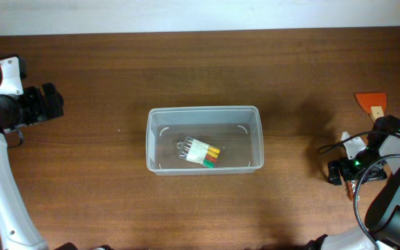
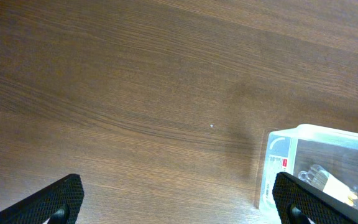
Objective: Pack container
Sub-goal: 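Lower the right gripper onto the orange socket rail and close on it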
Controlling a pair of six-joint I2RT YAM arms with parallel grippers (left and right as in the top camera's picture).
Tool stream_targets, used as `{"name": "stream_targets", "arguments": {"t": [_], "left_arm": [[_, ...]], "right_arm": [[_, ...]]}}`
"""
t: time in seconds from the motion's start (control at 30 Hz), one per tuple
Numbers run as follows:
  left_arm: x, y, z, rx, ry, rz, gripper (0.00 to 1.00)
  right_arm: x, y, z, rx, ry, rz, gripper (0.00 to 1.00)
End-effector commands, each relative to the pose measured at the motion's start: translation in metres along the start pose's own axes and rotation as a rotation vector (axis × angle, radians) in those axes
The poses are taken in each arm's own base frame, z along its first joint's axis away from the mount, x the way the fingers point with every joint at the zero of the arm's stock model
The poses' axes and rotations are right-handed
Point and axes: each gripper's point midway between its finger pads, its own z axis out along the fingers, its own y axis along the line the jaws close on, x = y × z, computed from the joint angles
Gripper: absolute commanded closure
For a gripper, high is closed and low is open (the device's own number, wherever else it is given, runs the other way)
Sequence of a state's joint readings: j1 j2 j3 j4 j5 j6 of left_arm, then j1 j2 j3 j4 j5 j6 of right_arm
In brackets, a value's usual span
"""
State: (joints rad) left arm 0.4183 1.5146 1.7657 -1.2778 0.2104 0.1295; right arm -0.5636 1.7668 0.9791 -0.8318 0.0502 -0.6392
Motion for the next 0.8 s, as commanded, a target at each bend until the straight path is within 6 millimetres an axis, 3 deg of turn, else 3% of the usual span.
{"name": "stream_targets", "arguments": {"t": [0.0,0.3,0.57,0.7,0.77], "left_arm": [[-0.006,-0.001,-0.005,0.006,-0.021,-0.007,0.01],[-0.006,-0.001,-0.005,0.006,-0.021,-0.007,0.01],[-0.006,-0.001,-0.005,0.006,-0.021,-0.007,0.01],[-0.006,-0.001,-0.005,0.006,-0.021,-0.007,0.01],[-0.006,-0.001,-0.005,0.006,-0.021,-0.007,0.01]], "right_arm": [[-0.002,-0.002,0.004,-0.006,-0.013,0.02,0.01],[0.001,-0.015,0.004,0.065,0.015,0.023,0.01],[0.005,-0.013,0.004,0.057,0.029,0.064,0.0],[0.005,-0.012,0.004,0.056,0.029,0.089,0.17],[0.005,-0.012,0.004,0.056,0.029,0.089,0.19]]}}
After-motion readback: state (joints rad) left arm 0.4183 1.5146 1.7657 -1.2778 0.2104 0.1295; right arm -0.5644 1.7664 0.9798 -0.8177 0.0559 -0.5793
